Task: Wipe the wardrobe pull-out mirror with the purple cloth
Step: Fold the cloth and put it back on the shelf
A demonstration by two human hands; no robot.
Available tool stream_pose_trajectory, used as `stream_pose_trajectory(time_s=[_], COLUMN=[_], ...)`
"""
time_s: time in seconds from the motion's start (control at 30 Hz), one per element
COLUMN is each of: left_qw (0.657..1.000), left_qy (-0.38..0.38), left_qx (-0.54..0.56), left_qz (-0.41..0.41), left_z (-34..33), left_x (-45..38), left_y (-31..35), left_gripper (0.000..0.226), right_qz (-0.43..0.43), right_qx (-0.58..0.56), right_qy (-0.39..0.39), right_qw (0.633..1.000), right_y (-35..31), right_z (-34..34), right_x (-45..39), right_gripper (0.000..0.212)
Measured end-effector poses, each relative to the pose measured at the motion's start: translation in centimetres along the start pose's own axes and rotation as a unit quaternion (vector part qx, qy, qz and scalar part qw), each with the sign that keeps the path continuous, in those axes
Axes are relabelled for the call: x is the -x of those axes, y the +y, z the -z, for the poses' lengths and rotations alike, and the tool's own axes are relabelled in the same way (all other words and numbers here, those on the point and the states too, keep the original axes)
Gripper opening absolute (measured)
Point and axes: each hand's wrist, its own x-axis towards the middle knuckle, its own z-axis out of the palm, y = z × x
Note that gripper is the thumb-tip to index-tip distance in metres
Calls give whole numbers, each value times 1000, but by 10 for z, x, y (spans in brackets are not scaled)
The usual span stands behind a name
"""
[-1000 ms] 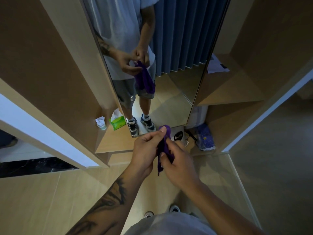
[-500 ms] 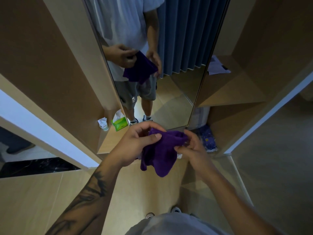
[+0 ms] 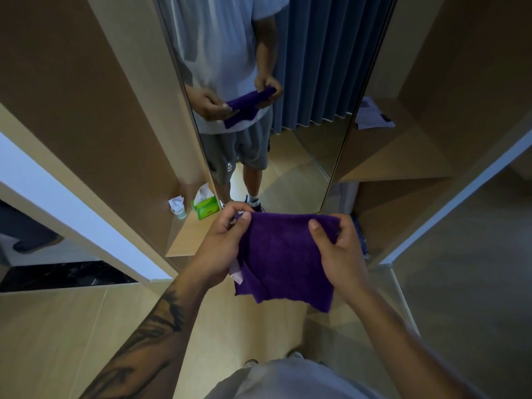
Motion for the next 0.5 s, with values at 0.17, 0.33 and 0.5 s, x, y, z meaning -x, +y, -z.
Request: stream_pose_trajectory(time_s=[0.17, 0.33, 0.5], left_qw=[995, 994, 990], left_qy=[84, 27, -89], left_qx=[0, -35, -58], left_qz=[57, 105, 98], left_z=[-10, -3, -7], left_x=[-1, 5, 13], left_y=[-9, -13, -26], left_gripper=[14, 48, 74], right_qz=[-137, -224, -210], right_qx=[-140, -296, -339], right_qy=[-10, -94, -41], right_qw=[981, 924, 916], right_y=[3, 11, 16], right_z=[-2, 6, 8], right_x=[-1, 3, 2], right_gripper=[56, 45, 15])
